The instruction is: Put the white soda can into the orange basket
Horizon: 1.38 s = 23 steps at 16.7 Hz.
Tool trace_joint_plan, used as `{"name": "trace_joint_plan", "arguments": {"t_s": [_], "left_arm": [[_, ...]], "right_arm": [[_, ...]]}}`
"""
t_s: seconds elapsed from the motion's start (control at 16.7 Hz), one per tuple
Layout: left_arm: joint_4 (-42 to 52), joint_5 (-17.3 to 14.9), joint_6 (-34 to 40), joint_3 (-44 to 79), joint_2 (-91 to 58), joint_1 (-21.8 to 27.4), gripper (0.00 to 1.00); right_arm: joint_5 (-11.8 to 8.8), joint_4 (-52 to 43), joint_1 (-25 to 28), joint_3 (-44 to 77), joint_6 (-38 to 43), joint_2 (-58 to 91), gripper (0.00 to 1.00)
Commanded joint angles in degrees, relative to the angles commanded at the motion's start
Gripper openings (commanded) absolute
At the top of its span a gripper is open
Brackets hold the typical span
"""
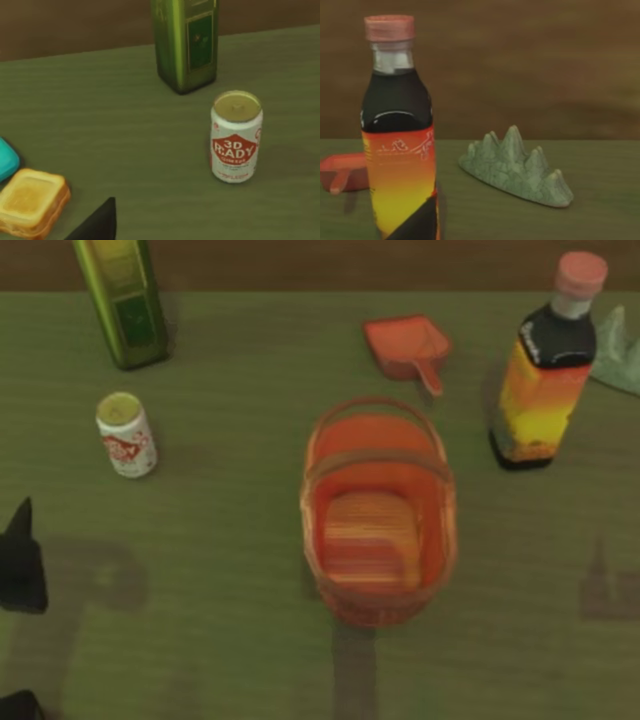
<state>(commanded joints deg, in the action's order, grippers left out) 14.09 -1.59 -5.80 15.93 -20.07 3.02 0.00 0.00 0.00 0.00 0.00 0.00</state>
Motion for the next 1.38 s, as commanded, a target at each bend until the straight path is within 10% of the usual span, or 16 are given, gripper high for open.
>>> {"name": "trace_joint_plan", "arguments": {"t_s": [0.84, 1.38], "left_arm": [[46.6, -0.4, -22.8, 66.7, -79.4, 5.2, 1.0], [59.4, 1.1, -32.7, 101.8, -113.9, 5.1, 1.0]], "right_arm": [[0.0, 0.0, 0.0, 0.0, 0.0, 0.0, 1.0], [0.0, 0.0, 0.0, 0.0, 0.0, 0.0, 1.0]]}}
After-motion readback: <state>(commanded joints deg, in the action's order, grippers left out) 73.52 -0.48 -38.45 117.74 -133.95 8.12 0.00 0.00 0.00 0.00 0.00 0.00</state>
